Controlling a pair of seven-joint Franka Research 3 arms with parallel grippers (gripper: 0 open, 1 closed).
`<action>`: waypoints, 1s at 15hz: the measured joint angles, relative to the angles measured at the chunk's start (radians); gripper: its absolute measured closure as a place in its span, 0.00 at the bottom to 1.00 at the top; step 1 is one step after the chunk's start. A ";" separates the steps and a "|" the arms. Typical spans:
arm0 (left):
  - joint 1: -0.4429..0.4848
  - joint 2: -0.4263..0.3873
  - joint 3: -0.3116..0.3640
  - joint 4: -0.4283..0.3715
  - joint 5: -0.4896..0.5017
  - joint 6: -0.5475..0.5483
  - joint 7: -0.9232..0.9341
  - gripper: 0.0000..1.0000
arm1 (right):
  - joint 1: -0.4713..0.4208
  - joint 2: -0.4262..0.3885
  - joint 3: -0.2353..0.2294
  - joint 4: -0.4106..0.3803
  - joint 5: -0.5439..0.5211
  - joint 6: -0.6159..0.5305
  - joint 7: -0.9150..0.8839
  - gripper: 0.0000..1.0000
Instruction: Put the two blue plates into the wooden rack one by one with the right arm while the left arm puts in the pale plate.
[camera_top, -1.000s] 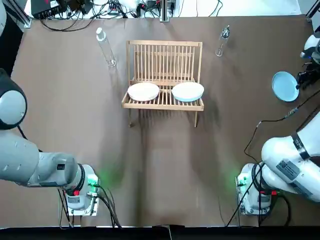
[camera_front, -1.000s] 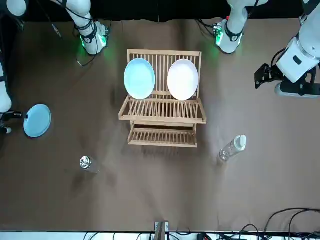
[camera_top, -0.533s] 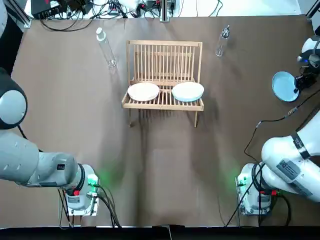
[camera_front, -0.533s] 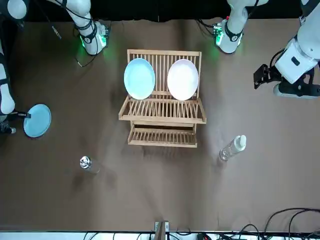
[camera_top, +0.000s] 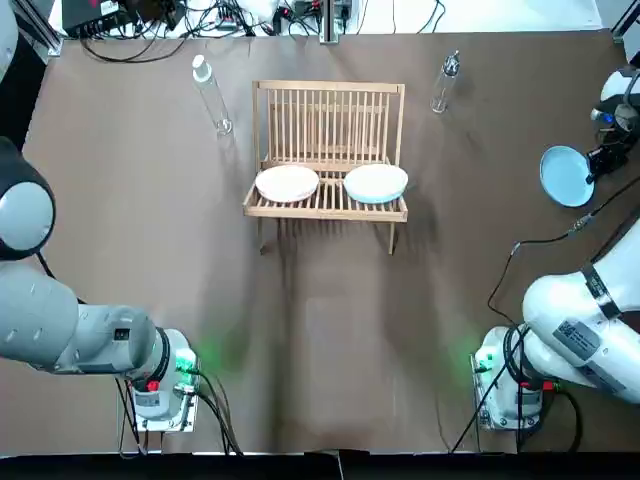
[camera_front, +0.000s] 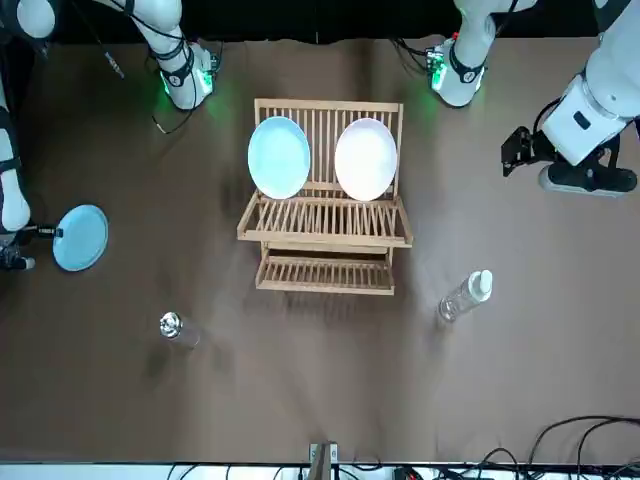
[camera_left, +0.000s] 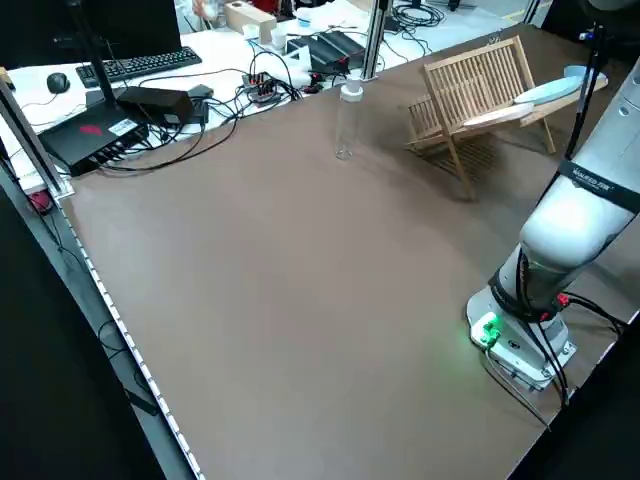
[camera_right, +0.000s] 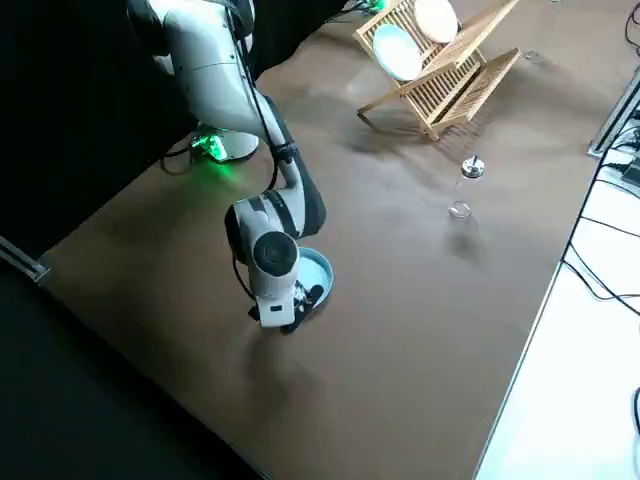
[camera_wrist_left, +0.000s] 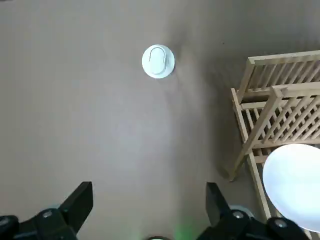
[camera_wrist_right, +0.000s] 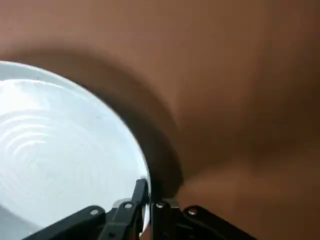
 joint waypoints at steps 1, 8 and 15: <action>0.000 0.000 -0.003 0.000 0.000 0.000 0.000 0.00 | 0.006 0.000 0.002 0.005 0.000 -0.036 0.000 0.93; 0.000 0.000 -0.006 0.000 0.000 0.000 0.000 0.00 | 0.015 0.000 0.081 0.049 0.000 -0.299 0.000 0.97; 0.001 0.018 -0.005 -0.001 0.000 0.022 0.000 0.00 | 0.018 -0.029 0.150 0.157 0.078 -0.710 0.000 0.97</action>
